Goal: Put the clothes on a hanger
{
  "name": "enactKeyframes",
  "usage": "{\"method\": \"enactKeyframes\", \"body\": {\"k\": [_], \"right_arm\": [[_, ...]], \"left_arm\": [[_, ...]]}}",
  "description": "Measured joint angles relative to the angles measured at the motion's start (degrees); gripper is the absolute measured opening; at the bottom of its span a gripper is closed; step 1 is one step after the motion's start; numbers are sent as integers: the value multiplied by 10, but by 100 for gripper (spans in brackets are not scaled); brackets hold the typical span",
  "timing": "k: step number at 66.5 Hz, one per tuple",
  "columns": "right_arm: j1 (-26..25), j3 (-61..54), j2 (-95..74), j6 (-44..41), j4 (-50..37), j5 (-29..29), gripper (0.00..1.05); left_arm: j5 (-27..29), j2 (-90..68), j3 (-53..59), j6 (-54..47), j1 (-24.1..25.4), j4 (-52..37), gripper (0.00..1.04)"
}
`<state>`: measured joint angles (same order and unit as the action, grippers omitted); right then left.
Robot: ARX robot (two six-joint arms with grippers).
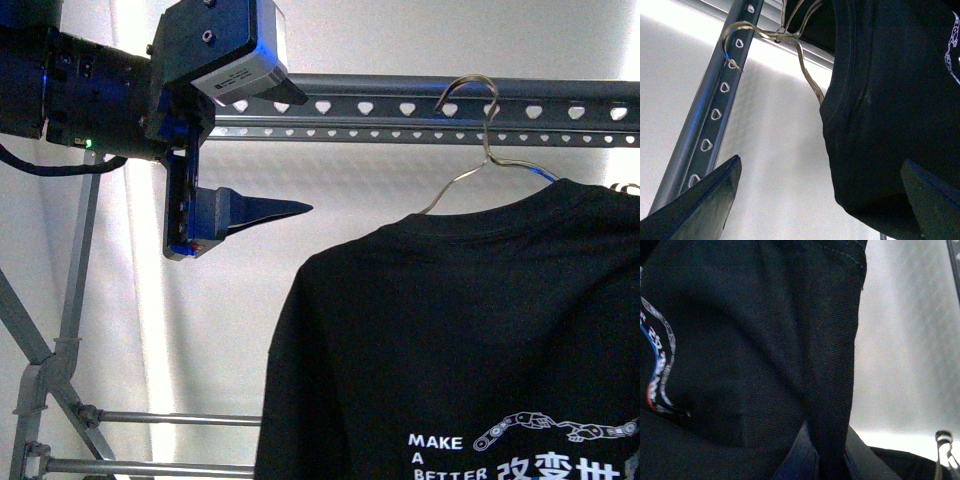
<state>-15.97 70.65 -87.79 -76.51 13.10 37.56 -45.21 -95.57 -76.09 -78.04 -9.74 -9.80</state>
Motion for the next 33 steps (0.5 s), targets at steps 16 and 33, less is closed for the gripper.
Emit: {"method": "enactKeyframes", "body": {"k": [16, 33], "right_arm": [[-67, -17, 69, 154, 83, 25, 3], [-107, -15, 90, 253, 118, 32, 3]], "left_arm": [[0, 0, 0, 0, 0, 0, 98], [340, 3, 138, 386, -20, -416, 98]]}}
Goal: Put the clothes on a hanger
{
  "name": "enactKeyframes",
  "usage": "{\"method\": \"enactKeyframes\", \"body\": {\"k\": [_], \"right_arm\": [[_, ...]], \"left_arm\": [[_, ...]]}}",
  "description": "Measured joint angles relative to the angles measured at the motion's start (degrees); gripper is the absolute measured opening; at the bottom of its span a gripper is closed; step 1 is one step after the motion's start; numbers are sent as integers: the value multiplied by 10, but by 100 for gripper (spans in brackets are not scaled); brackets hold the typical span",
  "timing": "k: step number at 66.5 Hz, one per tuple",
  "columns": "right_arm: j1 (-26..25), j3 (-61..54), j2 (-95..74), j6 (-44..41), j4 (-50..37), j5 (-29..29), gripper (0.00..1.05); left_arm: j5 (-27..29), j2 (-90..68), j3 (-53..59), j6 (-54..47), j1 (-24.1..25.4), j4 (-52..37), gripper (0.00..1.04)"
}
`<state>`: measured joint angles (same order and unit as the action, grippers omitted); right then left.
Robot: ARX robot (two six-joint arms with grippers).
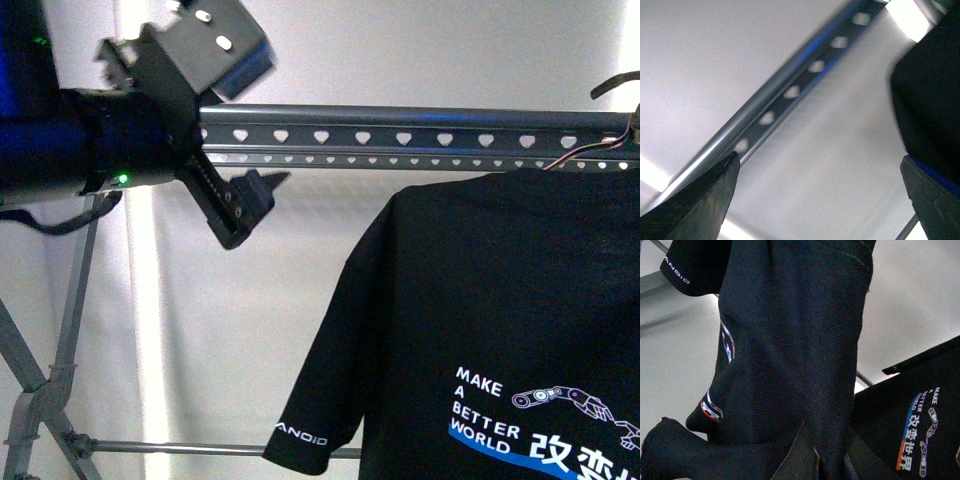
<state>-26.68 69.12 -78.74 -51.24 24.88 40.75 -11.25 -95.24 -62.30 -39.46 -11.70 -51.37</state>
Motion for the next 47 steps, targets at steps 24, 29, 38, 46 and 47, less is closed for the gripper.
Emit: {"method": "enactKeyframes", "body": {"k": [24, 29, 38, 46, 47], "right_arm": [[7, 2, -12, -5, -54, -76, 3], [15, 10, -21, -11, -66, -99, 3], [31, 47, -52, -17, -77, -154, 3], [42, 92, -84, -17, -82, -202, 3], [43, 96, -87, -17, -82, -206, 3]], "left_arm": [[158, 127, 116, 489, 30, -85, 98], [162, 139, 139, 508, 30, -74, 98], [170, 151, 181, 522, 23, -68, 98], [178, 158, 216, 536, 17, -82, 98], [179, 159, 223, 540, 16, -88, 98]]}}
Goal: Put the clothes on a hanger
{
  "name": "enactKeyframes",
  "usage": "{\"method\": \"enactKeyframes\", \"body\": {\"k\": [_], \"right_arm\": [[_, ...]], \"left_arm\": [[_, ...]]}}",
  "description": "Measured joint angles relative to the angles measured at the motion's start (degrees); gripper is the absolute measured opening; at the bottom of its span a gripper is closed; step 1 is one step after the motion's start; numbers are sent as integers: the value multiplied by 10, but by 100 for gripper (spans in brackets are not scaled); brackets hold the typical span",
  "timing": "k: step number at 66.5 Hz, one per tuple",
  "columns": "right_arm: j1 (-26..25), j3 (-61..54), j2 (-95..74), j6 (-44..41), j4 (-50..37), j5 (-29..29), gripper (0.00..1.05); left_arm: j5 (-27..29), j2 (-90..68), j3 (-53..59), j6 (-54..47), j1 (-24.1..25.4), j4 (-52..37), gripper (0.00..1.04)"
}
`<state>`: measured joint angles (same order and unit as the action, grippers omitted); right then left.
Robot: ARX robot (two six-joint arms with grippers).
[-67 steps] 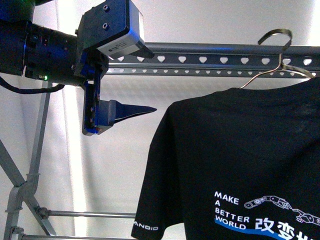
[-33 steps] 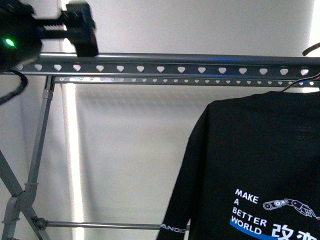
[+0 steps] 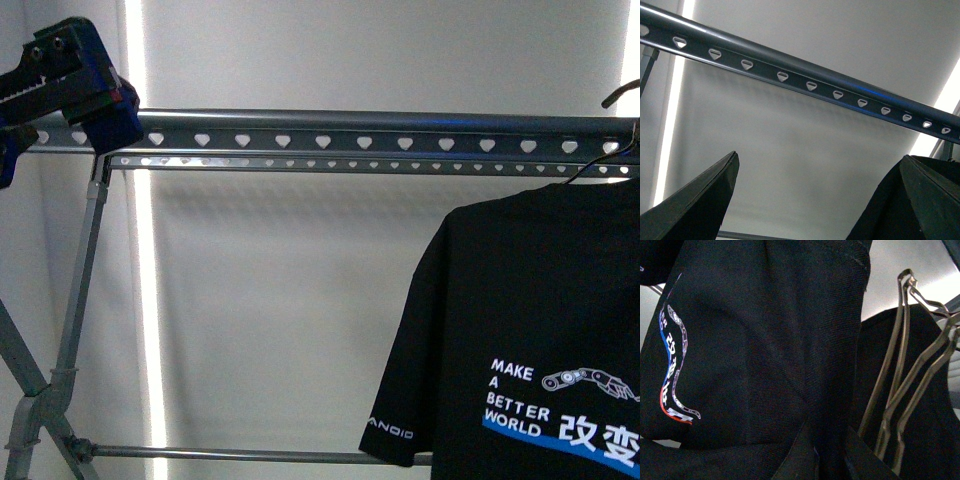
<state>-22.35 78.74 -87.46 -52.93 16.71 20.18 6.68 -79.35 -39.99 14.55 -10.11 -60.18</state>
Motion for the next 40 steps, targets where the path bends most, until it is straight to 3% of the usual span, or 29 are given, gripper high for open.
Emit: {"method": "enactKeyframes", "body": {"k": [2, 11, 38, 40], "right_arm": [[3, 13, -8, 0, 1, -12, 3], [17, 69, -39, 0, 12, -50, 3], [71, 200, -150, -40, 85, -209, 3], [73, 203, -156, -45, 85, -222, 3]], "left_arm": [[3, 3, 5, 0, -1, 0, 98], [32, 87, 52, -88, -1, 203, 76], [-14, 226, 250, -138, 46, 189, 3], [-18, 235, 259, -139, 48, 189, 3]]}}
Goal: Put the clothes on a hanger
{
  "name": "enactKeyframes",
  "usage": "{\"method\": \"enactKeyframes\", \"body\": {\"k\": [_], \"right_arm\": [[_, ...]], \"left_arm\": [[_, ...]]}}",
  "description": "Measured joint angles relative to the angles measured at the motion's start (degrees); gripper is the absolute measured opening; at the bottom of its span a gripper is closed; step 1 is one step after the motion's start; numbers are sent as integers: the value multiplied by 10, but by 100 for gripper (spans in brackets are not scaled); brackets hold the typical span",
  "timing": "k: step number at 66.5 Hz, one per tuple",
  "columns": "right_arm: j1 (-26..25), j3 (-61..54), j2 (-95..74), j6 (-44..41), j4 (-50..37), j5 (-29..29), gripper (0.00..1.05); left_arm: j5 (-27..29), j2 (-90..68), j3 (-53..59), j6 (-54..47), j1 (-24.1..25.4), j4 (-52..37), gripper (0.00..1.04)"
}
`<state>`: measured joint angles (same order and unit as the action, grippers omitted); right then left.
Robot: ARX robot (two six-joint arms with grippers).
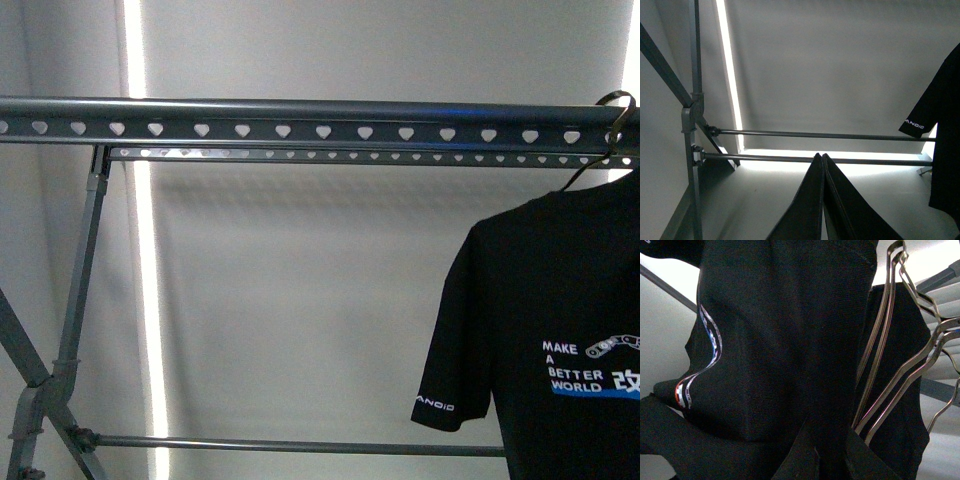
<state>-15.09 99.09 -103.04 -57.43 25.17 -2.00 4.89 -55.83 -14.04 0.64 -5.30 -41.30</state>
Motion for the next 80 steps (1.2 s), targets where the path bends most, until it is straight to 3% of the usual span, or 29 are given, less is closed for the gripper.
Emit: {"method": "enactKeyframes", "body": {"k": [7, 10, 22, 26, 33, 45, 53, 62, 67, 73, 78, 80], "right_arm": [[3, 11, -16, -18, -3, -39, 3], [4, 13, -20, -27, -10, -51, 3], [13, -1, -25, -68, -57, -87, 6], [18, -12, -25, -69, -73, -81, 17], [37, -57, 1, -45, -120, -14, 43], [45, -151, 104, 26, -200, 72, 73], [30, -263, 228, 158, -271, 170, 98], [-28, -468, 389, 456, -397, 325, 97], [-50, -601, 509, 608, -459, 368, 97], [-40, -743, 676, 705, -485, 332, 97], [-14, -801, 758, 717, -458, 291, 96], [6, -805, 788, 702, -406, 247, 92]], "left_arm": [[-8, 31, 27, -2, 9, 2, 4], [-39, 49, 39, -3, 30, 7, 4], [-46, 100, 69, -3, 51, 28, 4], [-49, 122, 80, -3, 51, 40, 4], [-49, 165, 96, -3, 52, 67, 4], [-48, 219, 112, -3, 52, 105, 4], [-49, 246, 130, -4, 52, 105, 4], [-48, 312, 130, -4, 52, 165, 4], [-49, 344, 130, -4, 52, 197, 4], [-48, 378, 130, -4, 52, 230, 4], [-48, 395, 130, -4, 52, 247, 4], [-48, 401, 130, -4, 52, 252, 4]]}}
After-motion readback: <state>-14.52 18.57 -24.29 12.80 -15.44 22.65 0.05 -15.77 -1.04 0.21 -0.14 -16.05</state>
